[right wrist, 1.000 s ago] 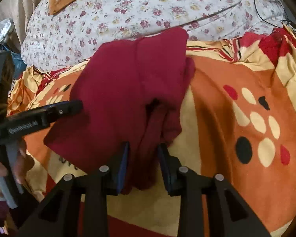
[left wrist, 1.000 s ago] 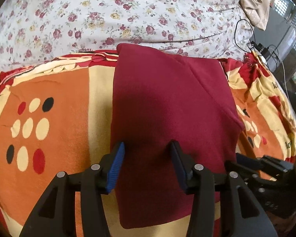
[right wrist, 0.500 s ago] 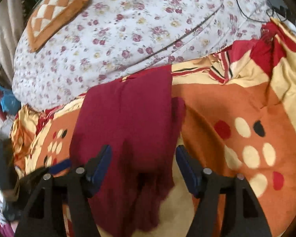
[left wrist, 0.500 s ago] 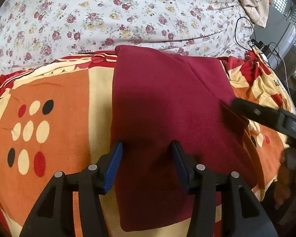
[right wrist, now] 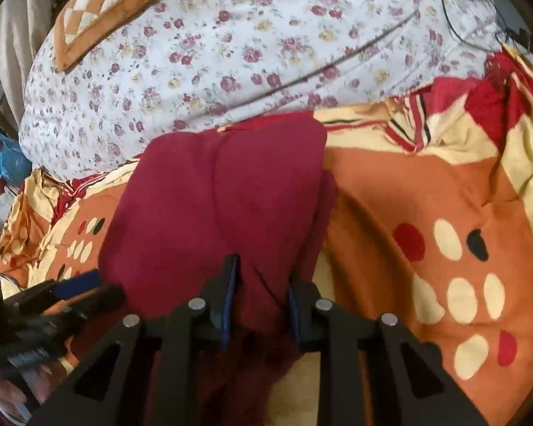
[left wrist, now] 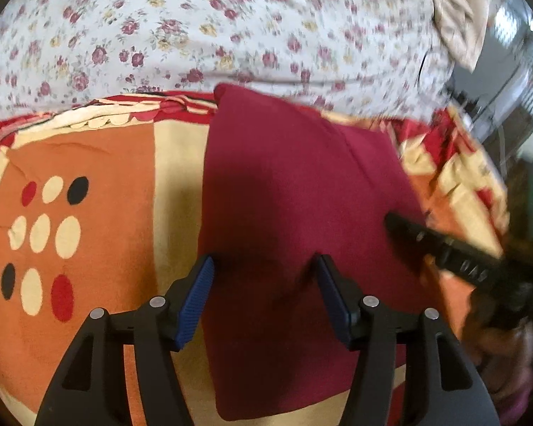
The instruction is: Fold small clothes
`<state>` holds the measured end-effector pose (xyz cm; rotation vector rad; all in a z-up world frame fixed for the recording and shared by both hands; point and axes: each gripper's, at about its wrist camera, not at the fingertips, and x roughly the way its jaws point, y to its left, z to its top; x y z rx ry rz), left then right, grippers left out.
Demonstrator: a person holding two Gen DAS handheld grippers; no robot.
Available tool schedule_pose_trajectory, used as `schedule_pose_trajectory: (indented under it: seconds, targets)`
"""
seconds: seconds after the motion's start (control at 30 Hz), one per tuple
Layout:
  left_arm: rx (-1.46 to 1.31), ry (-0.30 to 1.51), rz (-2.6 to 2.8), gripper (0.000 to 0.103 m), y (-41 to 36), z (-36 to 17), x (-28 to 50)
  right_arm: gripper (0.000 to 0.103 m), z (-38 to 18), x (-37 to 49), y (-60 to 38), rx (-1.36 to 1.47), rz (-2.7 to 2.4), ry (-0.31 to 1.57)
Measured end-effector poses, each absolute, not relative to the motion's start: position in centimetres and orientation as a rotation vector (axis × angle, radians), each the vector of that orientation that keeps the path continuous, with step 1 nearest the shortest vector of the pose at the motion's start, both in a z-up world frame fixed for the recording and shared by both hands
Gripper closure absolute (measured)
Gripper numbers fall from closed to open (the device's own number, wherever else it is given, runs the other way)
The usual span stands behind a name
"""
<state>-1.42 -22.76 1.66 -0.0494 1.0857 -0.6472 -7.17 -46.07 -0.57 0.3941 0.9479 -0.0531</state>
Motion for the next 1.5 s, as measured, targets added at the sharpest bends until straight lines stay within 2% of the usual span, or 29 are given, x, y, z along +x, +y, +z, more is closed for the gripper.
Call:
schedule_pose_trajectory:
  seconds: [0.07,0.13,0.17,0.3,0.37,0.5,0.57,0.6,0.63,0.67,0.7,0.73,0.93,1.1,1.13,1.2,1.23,1.27,1.3,1.5]
  targets:
    - [-0.109,1.068,-0.661,0.054,-21.7,2.2,-0.5,0.069,-0.5,-7.3,-47.1,0.462,-0.029,0.937]
    - [-0.133,1.076,-0.681,0.053,-21.5,2.1,0.4,0.032,-0.4,-7.3,-47.7,0.486,-0.033,0.918]
    - [-0.156,1.103,-0.706,0.053,-21.6,1.7,1.1,0.027,-0.5,-7.2,-47.9,0.485,-0.045,0.908]
    - [-0.223,1.15,-0.741,0.046,-21.9,0.0,2.9,0.022,-1.7,-6.4,-49.0,0.535,-0.029,0.919]
    - [-0.232,1.169,-0.766,0.039,-22.3,-0.8,3.5,0.022,-3.1,-6.0,-49.6,0.623,0.022,0.93]
    - [-0.295,1.255,-0.823,0.034,-22.9,-3.1,5.1,0.016,-4.6,-4.9,-49.4,0.67,0.092,0.91]
    - [-0.304,1.244,-0.836,0.033,-23.1,-3.2,5.3,0.017,-4.8,-4.4,-49.0,0.659,0.106,0.894]
    - [-0.289,1.242,-0.838,0.036,-23.2,-3.1,5.3,0.028,-4.8,-4.3,-48.8,0.663,0.116,0.886]
    - [-0.276,1.237,-0.836,0.044,-23.3,-2.8,5.2,0.039,-4.7,-4.3,-48.6,0.665,0.121,0.886]
    - [-0.276,1.234,-0.832,0.053,-23.2,-2.6,5.1,0.044,-4.4,-4.3,-48.4,0.653,0.115,0.878]
    - [-0.281,1.227,-0.833,0.058,-22.9,-2.1,4.9,0.055,-4.0,-4.5,-48.2,0.643,0.113,0.872]
    - [-0.283,1.219,-0.838,0.064,-22.6,-1.5,4.7,0.059,-3.3,-4.6,-47.9,0.631,0.117,0.864]
    - [-0.29,1.183,-0.814,0.068,-18.1,2.6,2.1,0.06,1.0,-5.3,-44.5,0.61,0.214,0.862]
    - [-0.271,1.213,-0.725,0.067,-12.5,3.1,-0.1,0.059,1.4,-5.9,-39.9,0.633,0.338,0.915]
    - [-0.252,1.231,-0.693,0.066,-11.7,2.5,-0.2,0.053,0.7,-5.9,-38.8,0.631,0.35,0.932]
    - [-0.209,1.269,-0.618,0.063,-10.8,0.4,-0.4,0.048,-1.4,-5.8,-36.8,0.555,0.318,1.003]
    - [-0.206,1.284,-0.598,0.054,-10.5,-0.7,-0.5,0.042,-2.5,-5.8,-35.7,0.473,0.272,1.046]
    - [-0.236,1.264,-0.592,0.047,-10.0,-1.2,-0.7,0.041,-2.6,-6.2,-35.1,0.435,0.262,1.022]
    - [-0.248,1.25,-0.589,0.046,-9.8,-1.1,-0.8,0.04,-2.2,-6.7,-34.9,0.416,0.253,0.997]
    - [-0.125,1.112,-0.486,0.046,-10.3,1.5,-2.6,0.04,2.2,-9.8,-34.5,0.281,0.198,0.964]
